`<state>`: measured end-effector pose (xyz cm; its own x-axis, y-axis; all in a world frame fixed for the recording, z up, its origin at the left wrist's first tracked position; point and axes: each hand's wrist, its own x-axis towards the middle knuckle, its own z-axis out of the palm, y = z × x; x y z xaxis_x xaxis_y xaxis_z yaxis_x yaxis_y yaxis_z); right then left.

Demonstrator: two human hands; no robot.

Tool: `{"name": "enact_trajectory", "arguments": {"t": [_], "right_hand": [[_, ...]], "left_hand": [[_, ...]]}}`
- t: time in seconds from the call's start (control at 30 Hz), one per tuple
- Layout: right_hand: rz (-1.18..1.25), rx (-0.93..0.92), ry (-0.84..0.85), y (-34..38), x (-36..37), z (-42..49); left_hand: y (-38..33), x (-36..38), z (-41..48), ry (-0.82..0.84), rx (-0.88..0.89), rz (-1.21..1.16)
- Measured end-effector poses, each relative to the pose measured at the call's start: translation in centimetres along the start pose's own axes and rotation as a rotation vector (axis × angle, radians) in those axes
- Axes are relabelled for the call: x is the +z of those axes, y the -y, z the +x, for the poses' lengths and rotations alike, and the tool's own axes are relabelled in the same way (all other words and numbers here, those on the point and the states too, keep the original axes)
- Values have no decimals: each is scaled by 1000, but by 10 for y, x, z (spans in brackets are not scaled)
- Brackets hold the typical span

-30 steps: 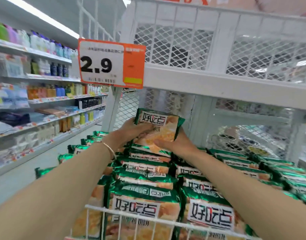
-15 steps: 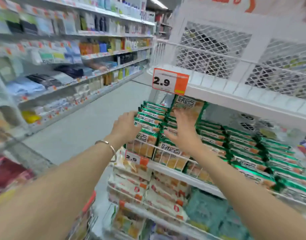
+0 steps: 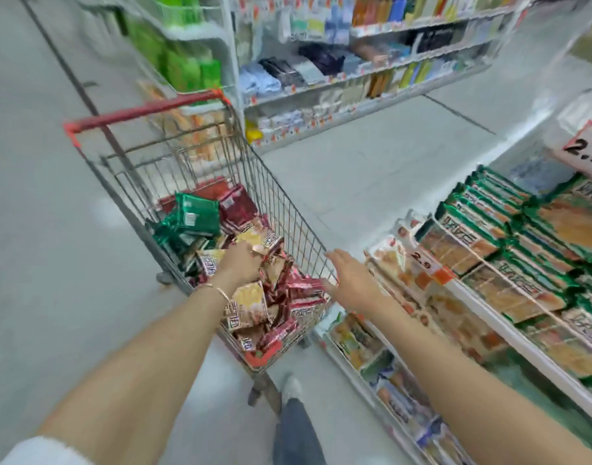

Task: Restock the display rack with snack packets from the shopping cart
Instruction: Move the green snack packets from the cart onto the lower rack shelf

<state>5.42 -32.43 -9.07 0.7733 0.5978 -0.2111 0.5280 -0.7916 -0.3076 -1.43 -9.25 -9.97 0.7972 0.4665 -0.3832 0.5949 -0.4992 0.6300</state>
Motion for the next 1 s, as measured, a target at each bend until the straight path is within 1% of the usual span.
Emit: {"name": "enact_trajectory", "arguments": {"t": [0.13, 0.17, 0.27, 0.33, 0.4, 0.5, 0.57, 0.7, 0.8, 0.9, 0.93, 0.97, 1.0], "right_hand": [[-21, -120, 164, 29, 24, 74], [-30, -153, 197, 36, 29, 96], [-46, -231, 299, 62, 42, 165], [-30, -276, 350, 82, 51, 208], [-22, -352, 356, 102, 62, 249], [-43, -451, 291, 130, 85, 306], [-73, -467, 276, 146, 101, 340], [-236, -497, 325, 173, 136, 398], [-241, -505, 353, 179, 165, 419], [-125, -498, 300, 179, 160, 422], [5, -438, 360, 178, 146, 422], [200, -367, 476, 177, 127, 419], [394, -289, 651, 175, 105, 415]], "left_hand": [[33, -27, 28, -21, -156, -54], [40, -33, 39, -47, -192, -72], [54, -52, 67, -197, -334, -218], [60, -61, 81, -277, -386, -291], [63, -69, 95, -352, -428, -360], [72, -78, 111, -426, -470, -474], [82, -82, 118, -467, -479, -518], [106, -91, 125, -546, -513, -616], [123, -93, 127, -561, -559, -666], [127, -101, 127, -575, -560, -701], [125, -106, 127, -589, -549, -717], [123, -111, 129, -599, -534, -725], [120, -118, 130, -589, -507, -718]]}}
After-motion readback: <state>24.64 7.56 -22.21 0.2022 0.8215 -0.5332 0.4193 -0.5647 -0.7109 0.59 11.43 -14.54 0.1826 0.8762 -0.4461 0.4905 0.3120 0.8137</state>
